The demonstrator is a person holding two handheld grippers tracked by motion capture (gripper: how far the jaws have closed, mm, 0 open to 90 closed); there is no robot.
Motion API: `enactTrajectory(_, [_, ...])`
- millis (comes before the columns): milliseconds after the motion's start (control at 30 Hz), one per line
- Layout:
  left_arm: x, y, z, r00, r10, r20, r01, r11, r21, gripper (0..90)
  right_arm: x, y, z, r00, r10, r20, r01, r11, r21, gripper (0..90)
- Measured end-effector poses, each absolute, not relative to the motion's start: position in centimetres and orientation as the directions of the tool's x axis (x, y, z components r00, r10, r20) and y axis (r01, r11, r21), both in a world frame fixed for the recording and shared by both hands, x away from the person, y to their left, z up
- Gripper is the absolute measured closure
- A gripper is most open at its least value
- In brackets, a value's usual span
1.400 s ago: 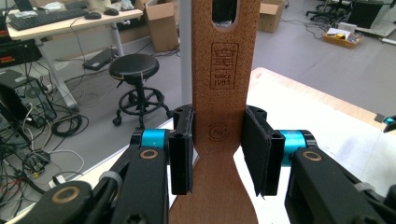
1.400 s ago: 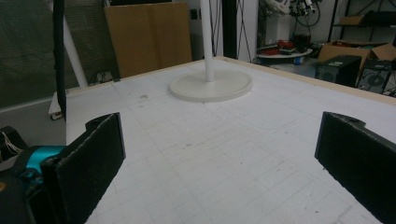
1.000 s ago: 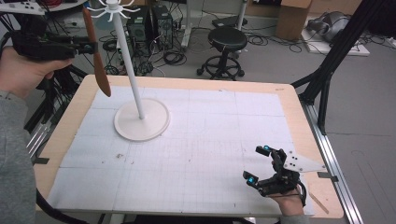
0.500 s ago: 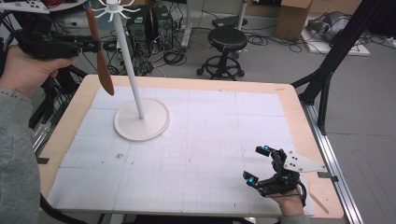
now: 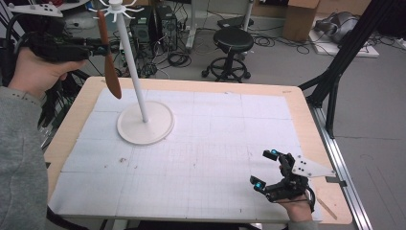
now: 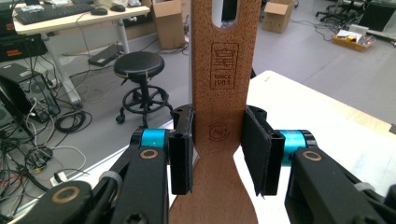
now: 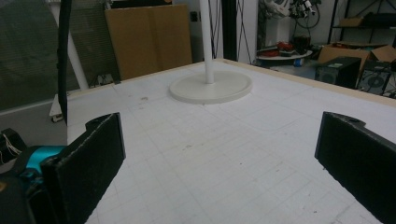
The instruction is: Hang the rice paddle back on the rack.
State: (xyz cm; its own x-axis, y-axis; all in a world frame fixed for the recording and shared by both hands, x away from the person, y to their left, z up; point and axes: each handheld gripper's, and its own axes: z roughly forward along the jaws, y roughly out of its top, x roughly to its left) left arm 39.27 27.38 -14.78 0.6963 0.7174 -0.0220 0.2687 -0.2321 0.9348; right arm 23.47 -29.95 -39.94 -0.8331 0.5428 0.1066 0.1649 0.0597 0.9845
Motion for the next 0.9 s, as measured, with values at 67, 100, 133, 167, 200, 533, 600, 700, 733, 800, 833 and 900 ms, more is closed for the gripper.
enactTrajectory(67, [39.2, 27.3, -14.8, 0.694, 0.72, -0.021, 0.269, -0.232, 0.935, 64.9, 23.5, -29.9, -39.9, -0.833, 0.543, 0.105, 0.165, 0.062, 0.984, 0.7])
enactTrajectory(100, [39.2, 27.3, -14.8, 0.693, 0.721, -0.021, 0.27, -0.232, 0.935, 64.9, 23.5, -29.9, -40.0, -0.834, 0.541, 0.107, 0.166, 0.061, 0.984, 0.7])
enactTrajectory(133, [39.2, 27.2, -14.8, 0.691, 0.723, -0.018, 0.268, -0.233, 0.935, 64.9, 23.5, -29.9, -40.0, -0.834, 0.541, 0.106, 0.165, 0.062, 0.984, 0.7])
enactTrajectory(167, [39.2, 27.2, -14.8, 0.69, 0.724, -0.017, 0.269, -0.234, 0.934, 64.8, 23.5, -29.9, -40.0, -0.835, 0.541, 0.103, 0.163, 0.063, 0.985, 0.7])
enactTrajectory(200, [39.2, 27.2, -14.8, 0.688, 0.726, -0.016, 0.267, -0.232, 0.935, 64.7, 23.5, -29.9, -40.0, -0.834, 0.541, 0.103, 0.163, 0.063, 0.985, 0.7])
enactTrajectory(533, [37.9, 27.9, -15.2, 0.684, 0.729, -0.035, 0.26, -0.199, 0.945, 46.8, 23.6, -29.8, -40.0, -0.835, 0.539, 0.109, 0.169, 0.063, 0.984, 0.7])
enactTrajectory(600, [37.5, 28.1, -15.4, 0.7, 0.713, -0.04, 0.247, -0.19, 0.95, 41.1, 23.6, -29.7, -40.0, -0.834, 0.54, 0.11, 0.169, 0.061, 0.984, 0.7])
enactTrajectory(700, [36.7, 28.5, -15.8, 0.731, 0.681, -0.034, 0.228, -0.198, 0.953, 32.7, 23.9, -29.7, -40.0, -0.836, 0.539, 0.105, 0.163, 0.062, 0.985, 0.7])
enactTrajectory(733, [36.5, 28.6, -15.9, 0.738, 0.674, -0.033, 0.223, -0.197, 0.955, 31.0, 23.9, -29.6, -40.0, -0.835, 0.54, 0.107, 0.166, 0.062, 0.984, 0.7])
enactTrajectory(800, [36.0, 28.6, -16.3, 0.745, 0.666, -0.032, 0.212, -0.192, 0.958, 24.4, 24.1, -29.6, -40.0, -0.834, 0.541, 0.107, 0.166, 0.061, 0.984, 0.7])
enactTrajectory(833, [35.8, 28.6, -16.4, 0.749, 0.662, -0.03, 0.208, -0.191, 0.959, 21.1, 24.2, -29.6, -40.0, -0.833, 0.544, 0.102, 0.16, 0.061, 0.985, 0.7])
enactTrajectory(900, [35.3, 28.5, -16.8, 0.76, 0.649, -0.026, 0.193, -0.188, 0.963, 15.2, 24.2, -29.7, -40.0, -0.832, 0.544, 0.112, 0.167, 0.053, 0.985, 0.7])
